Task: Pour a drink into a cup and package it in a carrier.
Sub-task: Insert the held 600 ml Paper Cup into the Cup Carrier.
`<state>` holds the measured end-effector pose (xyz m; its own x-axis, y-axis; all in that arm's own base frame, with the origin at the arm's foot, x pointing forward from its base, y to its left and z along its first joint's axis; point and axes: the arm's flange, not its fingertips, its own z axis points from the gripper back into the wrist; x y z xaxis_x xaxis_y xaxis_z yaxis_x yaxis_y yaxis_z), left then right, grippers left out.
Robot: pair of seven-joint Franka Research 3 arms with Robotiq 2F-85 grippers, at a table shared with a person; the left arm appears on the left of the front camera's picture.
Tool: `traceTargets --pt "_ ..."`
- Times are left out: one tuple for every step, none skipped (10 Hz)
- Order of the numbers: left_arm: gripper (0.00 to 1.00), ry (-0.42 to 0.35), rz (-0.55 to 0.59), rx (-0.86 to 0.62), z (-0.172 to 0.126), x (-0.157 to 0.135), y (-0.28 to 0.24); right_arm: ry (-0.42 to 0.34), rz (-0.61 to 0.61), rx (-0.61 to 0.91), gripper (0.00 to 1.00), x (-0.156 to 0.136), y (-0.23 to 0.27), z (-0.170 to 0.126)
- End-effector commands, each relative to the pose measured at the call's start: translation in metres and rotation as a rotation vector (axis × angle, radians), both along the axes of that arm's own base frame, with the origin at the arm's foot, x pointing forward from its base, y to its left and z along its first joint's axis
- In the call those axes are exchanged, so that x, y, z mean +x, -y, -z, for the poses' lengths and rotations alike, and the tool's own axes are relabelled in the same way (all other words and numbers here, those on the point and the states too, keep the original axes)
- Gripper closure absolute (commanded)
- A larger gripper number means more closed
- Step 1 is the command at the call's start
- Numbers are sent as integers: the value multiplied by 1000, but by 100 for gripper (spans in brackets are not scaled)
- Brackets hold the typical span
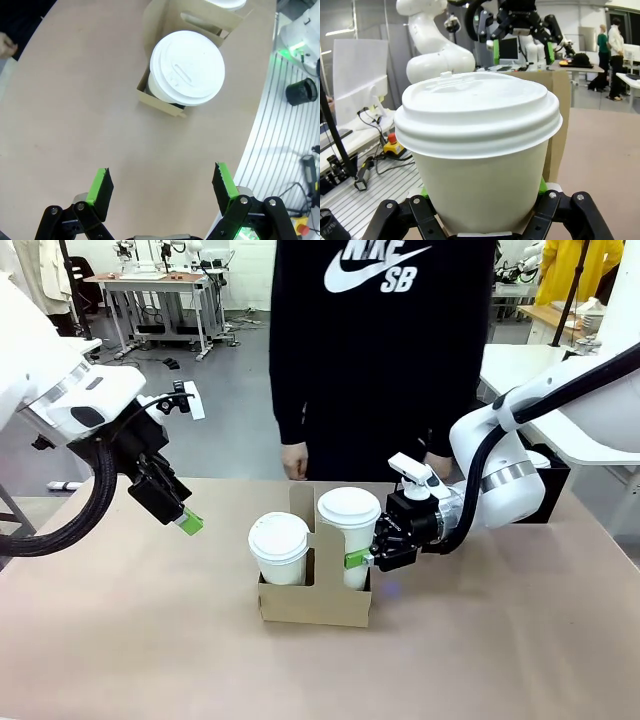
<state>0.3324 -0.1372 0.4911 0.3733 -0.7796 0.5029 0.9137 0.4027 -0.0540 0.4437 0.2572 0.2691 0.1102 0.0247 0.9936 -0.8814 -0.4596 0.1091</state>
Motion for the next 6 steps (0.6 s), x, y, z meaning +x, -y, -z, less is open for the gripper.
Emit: traceTargets --pt "0 -1 -1 -21 0 1 1 40 -43 -4 20 5 -3 7" --pt "0 -1 -1 -21 0 1 1 43 -62 -11 20 6 -4 16" --pt "0 -1 -1 -21 0 1 1 69 -83 -3 20 7 -3 23" --pt "0 -1 -1 -21 0 1 1 78 -101 6 20 7 -3 27" --pt "0 -1 -1 -21 0 1 1 88 -112 9 20 0 3 23" --pt "0 -1 -1 -21 0 1 1 99 -125 11 20 -2 6 22"
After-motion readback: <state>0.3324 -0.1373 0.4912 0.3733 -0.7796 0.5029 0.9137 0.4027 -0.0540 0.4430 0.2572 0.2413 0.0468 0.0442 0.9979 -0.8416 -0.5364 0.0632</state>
